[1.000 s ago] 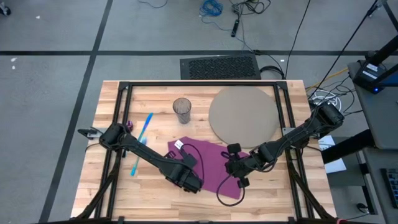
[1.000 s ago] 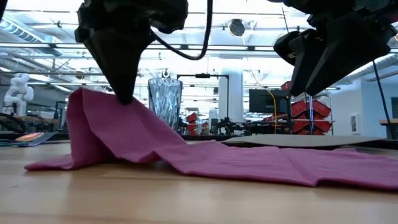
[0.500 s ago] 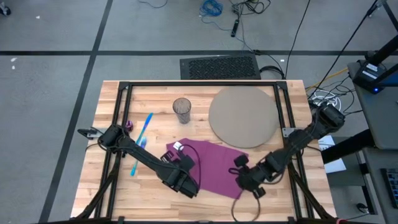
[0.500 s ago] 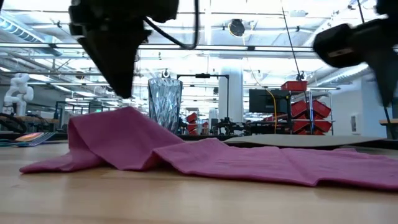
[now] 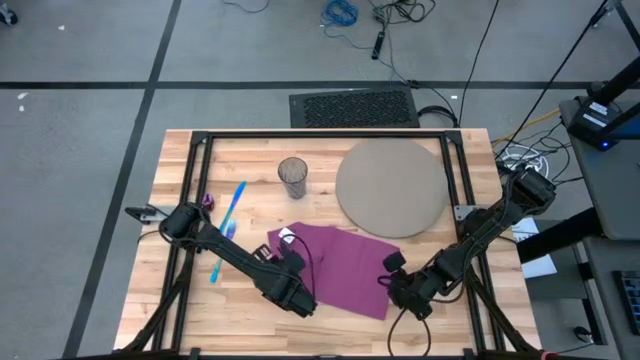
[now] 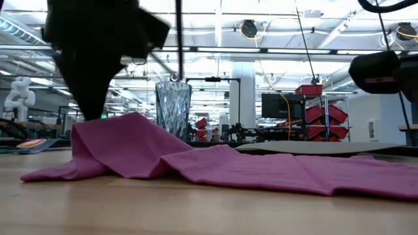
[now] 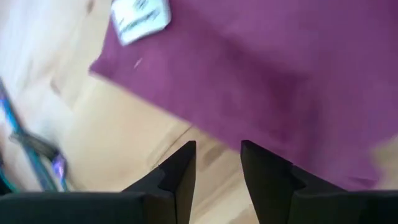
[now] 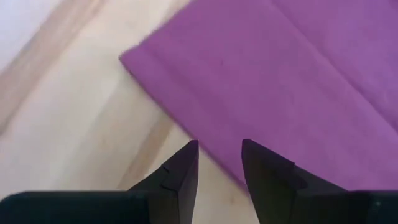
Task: Set table place
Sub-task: Fold the pink table napkin
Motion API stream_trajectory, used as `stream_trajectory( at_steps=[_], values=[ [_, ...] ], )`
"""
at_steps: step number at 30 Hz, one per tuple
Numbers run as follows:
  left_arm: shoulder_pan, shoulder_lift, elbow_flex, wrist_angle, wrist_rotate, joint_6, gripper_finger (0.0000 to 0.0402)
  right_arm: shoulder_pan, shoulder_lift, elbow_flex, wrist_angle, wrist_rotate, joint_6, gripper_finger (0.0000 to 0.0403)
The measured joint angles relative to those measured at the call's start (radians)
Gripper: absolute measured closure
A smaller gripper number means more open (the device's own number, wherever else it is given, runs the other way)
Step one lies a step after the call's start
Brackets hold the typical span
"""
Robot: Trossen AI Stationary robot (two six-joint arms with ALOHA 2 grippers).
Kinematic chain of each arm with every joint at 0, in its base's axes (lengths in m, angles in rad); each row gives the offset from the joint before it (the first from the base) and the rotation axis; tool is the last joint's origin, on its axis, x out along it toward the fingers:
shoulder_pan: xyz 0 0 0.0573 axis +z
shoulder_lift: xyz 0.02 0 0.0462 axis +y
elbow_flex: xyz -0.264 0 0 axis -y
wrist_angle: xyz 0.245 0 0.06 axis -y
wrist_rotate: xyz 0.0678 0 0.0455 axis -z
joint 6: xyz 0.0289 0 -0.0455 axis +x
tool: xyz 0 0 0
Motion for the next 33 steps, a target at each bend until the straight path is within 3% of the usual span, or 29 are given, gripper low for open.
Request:
stream_trajectory(
  at_steps=[8,12,19,25,33],
  values=[
    [-0.008,0.0,-0.068,0.022,0.02,-0.016,0.0288,-0.037,0.0,-0.002,0.14,0.002,-0.065,0.0291],
    [0.004,-0.001,-0.107,0.158,0.019,0.08,0.0288,-0.071,0.0,-0.002,0.142,-0.011,-0.065,0.0291],
    [0.039,-0.008,-0.192,0.243,0.017,0.125,0.0288,-0.089,0.0,-0.015,0.15,-0.103,-0.013,0.0291],
    [0.047,-0.002,-0.206,0.118,-0.012,0.223,0.0288,-0.083,0.021,-0.062,0.174,-0.146,0.049,0.0291],
    [0.094,0.003,-0.215,-0.056,-0.005,0.336,0.0288,-0.078,0.122,-0.078,0.355,-0.208,0.104,0.0291]
  ],
)
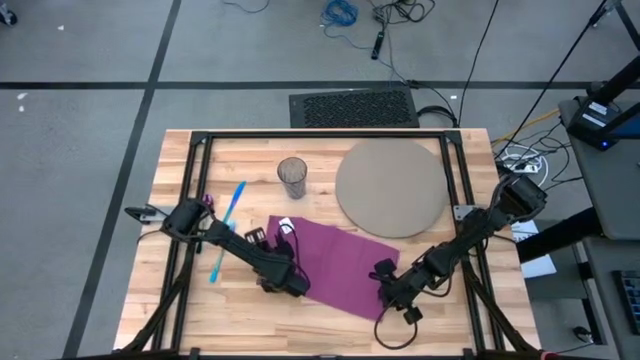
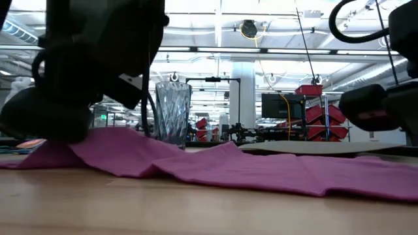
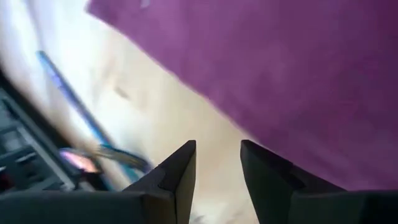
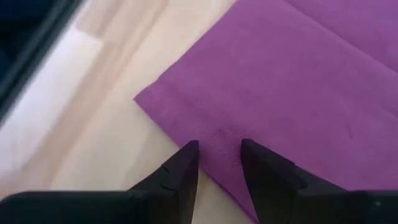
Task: Set table place
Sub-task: Fold the pink table napkin
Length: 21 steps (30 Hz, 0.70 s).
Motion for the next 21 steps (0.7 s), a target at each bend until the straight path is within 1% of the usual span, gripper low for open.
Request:
stream_trajectory(
  at_steps=[5,10,12,14,16,21],
  values=[
    [0.04,0.0,0.0,-0.079,-0.071,0.025,0.0288,0.038,0.036,0.0,0.053,-0.018,0.047,0.0291],
    [0.083,-0.001,0.001,-0.071,-0.086,0.091,0.0288,0.086,0.037,0.014,0.054,-0.04,0.099,0.0291],
    [0.095,-0.002,0.001,-0.07,-0.107,0.11,0.0288,0.107,0.039,0.028,0.047,-0.064,0.113,0.0291],
    [0.1,-0.005,0.001,-0.081,-0.136,0.111,0.0288,0.132,0.041,0.046,0.034,-0.067,0.114,0.0291],
    [0.102,-0.02,0.003,-0.097,-0.164,0.091,0.0288,0.149,0.038,0.068,0.017,-0.066,0.098,0.0291],
    [0.092,-0.113,0.063,-0.108,-0.224,-0.019,0.0288,0.174,-0.004,0.155,0.014,0.012,-0.026,0.0291]
  ],
)
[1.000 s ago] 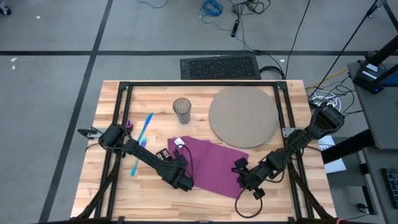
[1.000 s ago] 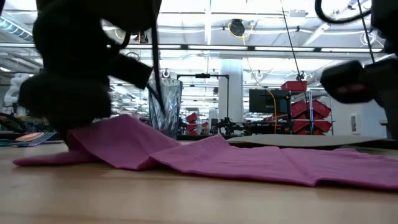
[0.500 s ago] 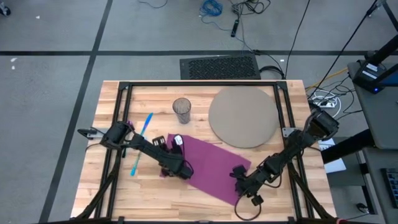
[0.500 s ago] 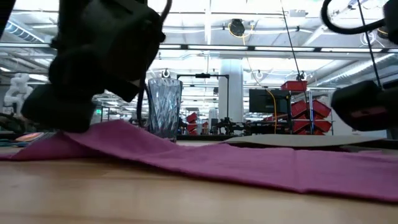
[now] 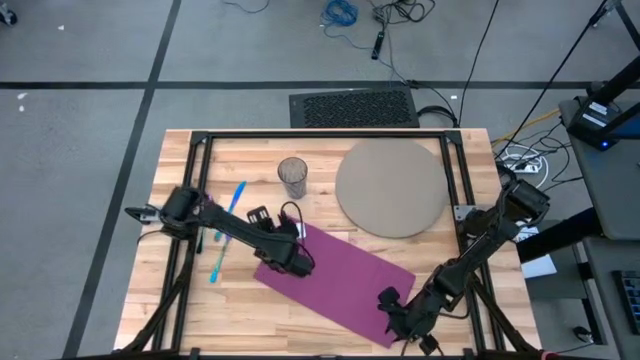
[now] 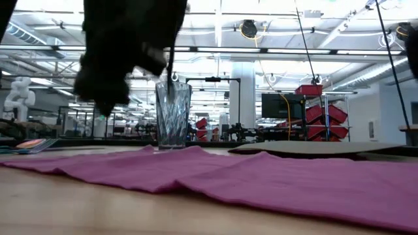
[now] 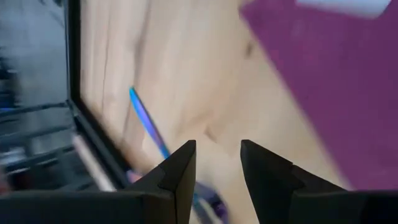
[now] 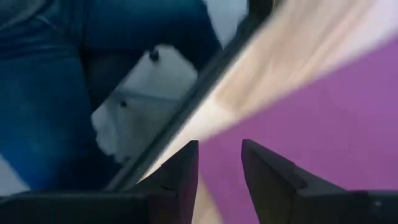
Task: Set table place
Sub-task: Fold the pink table napkin
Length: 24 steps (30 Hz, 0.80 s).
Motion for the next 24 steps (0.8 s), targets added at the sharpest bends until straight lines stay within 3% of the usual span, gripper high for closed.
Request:
stream_trajectory(
  at_steps=[4,10,15,24],
  values=[
    [-0.03,-0.058,0.093,0.086,-0.015,-0.052,0.0288,-0.003,-0.041,0.04,-0.117,0.054,-0.076,0.0291],
    [-0.092,-0.049,0.182,0.395,-0.022,0.053,0.0288,-0.023,-0.059,0.041,-0.469,0.064,0.005,0.0291],
    [-0.111,-0.02,0.182,0.557,-0.047,0.06,0.0288,-0.01,-0.06,0.041,-0.503,0.062,-0.041,0.0291],
    [-0.137,0.062,0.18,0.631,0.007,0.057,0.0288,-0.021,-0.061,0.031,-0.505,0.065,-0.106,0.0291]
  ],
)
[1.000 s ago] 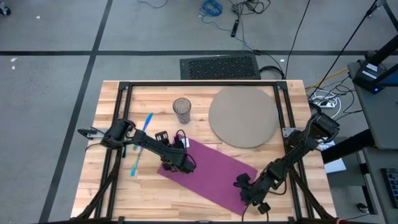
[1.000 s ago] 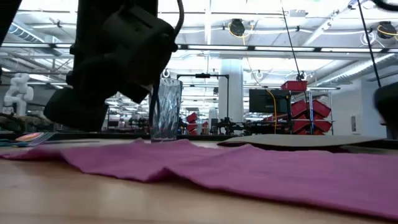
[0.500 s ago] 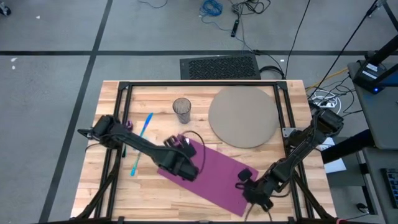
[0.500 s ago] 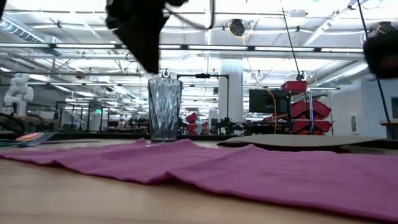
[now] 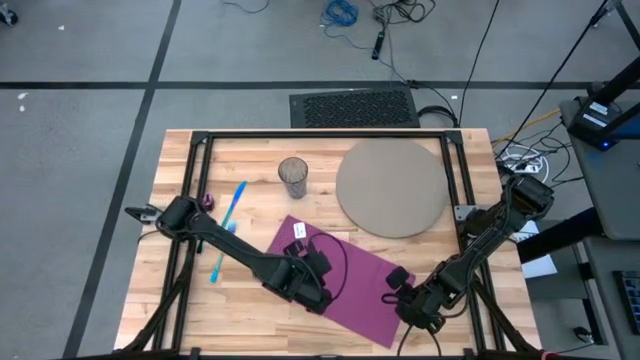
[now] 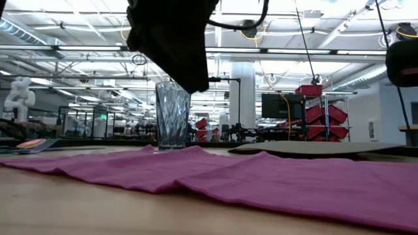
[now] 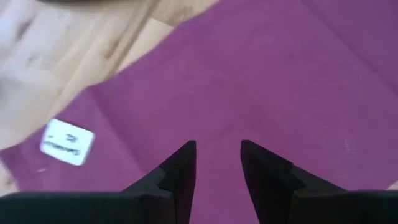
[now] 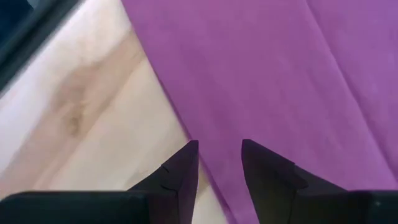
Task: Set table place
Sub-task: Fold the pink table napkin
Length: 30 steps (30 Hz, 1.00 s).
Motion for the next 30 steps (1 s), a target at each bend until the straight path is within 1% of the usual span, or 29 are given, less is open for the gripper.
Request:
stream_trajectory(
  at_steps=[6,16,18,20,24,25,30],
  values=[
    [-0.016,0.004,0.0,0.047,0.002,-0.007,0.0288,-0.014,0.002,-0.054,0.046,-0.003,-0.003,0.0291],
    [-0.03,0.004,0.006,0.063,-0.002,-0.016,0.0288,-0.023,0.006,-0.109,0.134,-0.011,0.009,0.0295],
    [-0.03,0.004,0.006,0.063,-0.006,-0.016,0.0288,-0.032,0.005,-0.116,0.142,-0.013,0.021,0.0306],
    [-0.03,0.004,0.006,0.063,-0.007,-0.016,0.0288,-0.04,0.004,-0.123,0.148,-0.013,0.024,0.0325],
    [-0.03,0.004,0.006,0.063,-0.009,-0.016,0.0288,-0.043,0.005,-0.125,0.162,-0.003,0.005,0.0386],
    [-0.03,0.004,0.006,0.063,-0.009,-0.015,0.0288,-0.043,0.005,-0.125,0.167,-0.002,0.002,0.0394],
    [-0.031,0.004,0.006,0.063,-0.01,-0.008,0.0288,-0.043,0.006,-0.123,0.165,-0.002,0.008,0.0401]
  ],
)
